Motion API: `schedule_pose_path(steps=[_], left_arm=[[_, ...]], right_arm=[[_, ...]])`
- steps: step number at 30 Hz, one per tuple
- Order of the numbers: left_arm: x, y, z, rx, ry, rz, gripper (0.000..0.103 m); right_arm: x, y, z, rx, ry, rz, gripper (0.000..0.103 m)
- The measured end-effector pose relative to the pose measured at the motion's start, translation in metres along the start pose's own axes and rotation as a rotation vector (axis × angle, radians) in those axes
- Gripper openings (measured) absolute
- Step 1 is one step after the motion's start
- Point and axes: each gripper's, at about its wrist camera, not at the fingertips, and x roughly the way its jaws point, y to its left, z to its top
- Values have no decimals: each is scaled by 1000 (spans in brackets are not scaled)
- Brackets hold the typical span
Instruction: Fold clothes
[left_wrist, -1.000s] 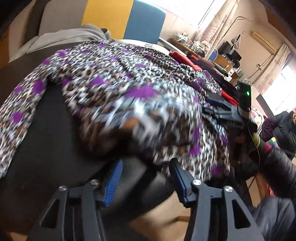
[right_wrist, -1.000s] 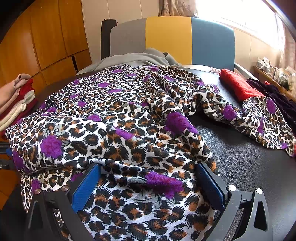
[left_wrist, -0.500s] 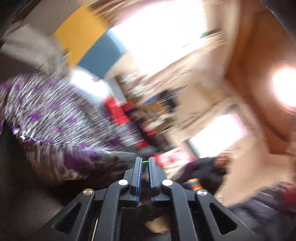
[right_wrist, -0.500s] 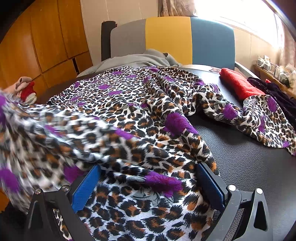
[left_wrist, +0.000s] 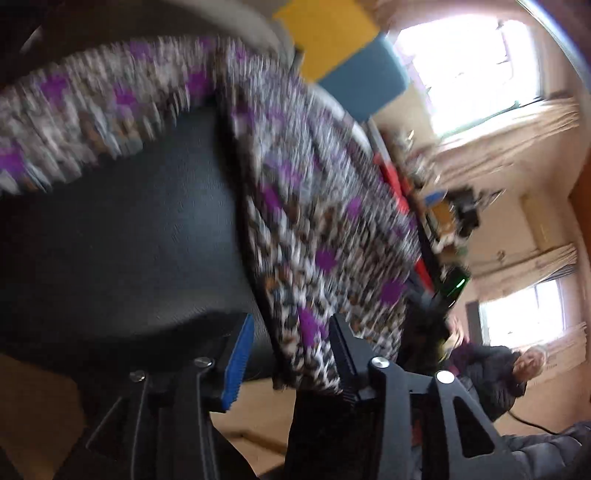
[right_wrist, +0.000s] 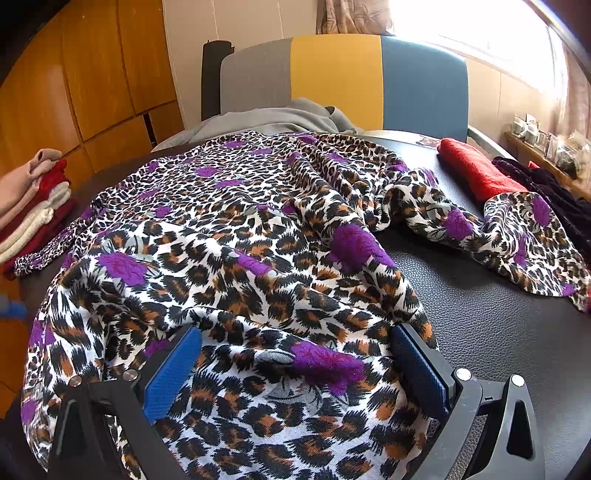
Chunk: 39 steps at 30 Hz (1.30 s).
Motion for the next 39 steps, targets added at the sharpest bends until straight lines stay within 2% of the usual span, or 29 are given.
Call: schedule_pose_path(steps=[2, 4, 5, 6, 7, 9, 14, 17, 19, 21, 24, 26, 27, 28, 30, 32, 33, 35, 39], left_arm=[[10, -11, -2, 22, 14, -31, 52], [23, -23, 1, 61, 32, -24, 51], [27, -29, 4, 86, 37, 14, 35], [27, -33, 6, 111, 37, 81, 4], [25, -34, 9, 115, 35, 118, 3], [13, -27, 18, 80, 10, 140, 5], [-46, 6, 38, 4, -134, 271, 4], [-61, 10, 37, -4, -143, 321, 6], [-72, 12, 35, -12, -163, 324, 12], [-79, 9, 32, -16, -194, 284, 17], [-64, -8, 32, 28, -198, 230, 20], [-49, -21, 29, 77, -174, 193, 21], [-34, -29, 29, 107, -147, 201, 21], [-19, -36, 30, 140, -111, 229, 22], [10, -50, 30, 207, -37, 286, 22], [31, -51, 24, 258, 24, 411, 19], [33, -49, 20, 279, 17, 431, 17], [24, -46, 20, 246, -5, 396, 17], [-1, -41, 34, 193, -116, 383, 21]], right_arm=[[0, 0, 0, 0, 0, -1, 103], [0, 2, 1, 0, 1, -2, 103], [0, 2, 1, 0, 1, -2, 103], [0, 3, 1, 0, 1, -2, 103], [1, 4, 1, 0, 2, -4, 103], [0, 5, 1, -1, 2, -5, 103], [0, 4, 1, 9, 4, 10, 103], [0, 11, 5, -49, 71, 11, 103], [-6, 12, 9, -51, 123, 43, 103], [-20, 12, 11, -37, 144, 99, 103], [-45, 21, 2, -81, 147, 169, 103], [-50, 29, -6, -88, 171, 211, 103], [-49, 34, -12, -95, 194, 223, 103], [-48, 39, -18, -101, 218, 234, 103], [-43, 49, -30, -148, 267, 193, 103], [-49, 52, -39, -173, 259, 178, 103], [-52, 51, -41, -160, 266, 184, 103], [-55, 47, -38, -125, 273, 197, 103], [-51, 39, -17, -46, 258, 232, 103]])
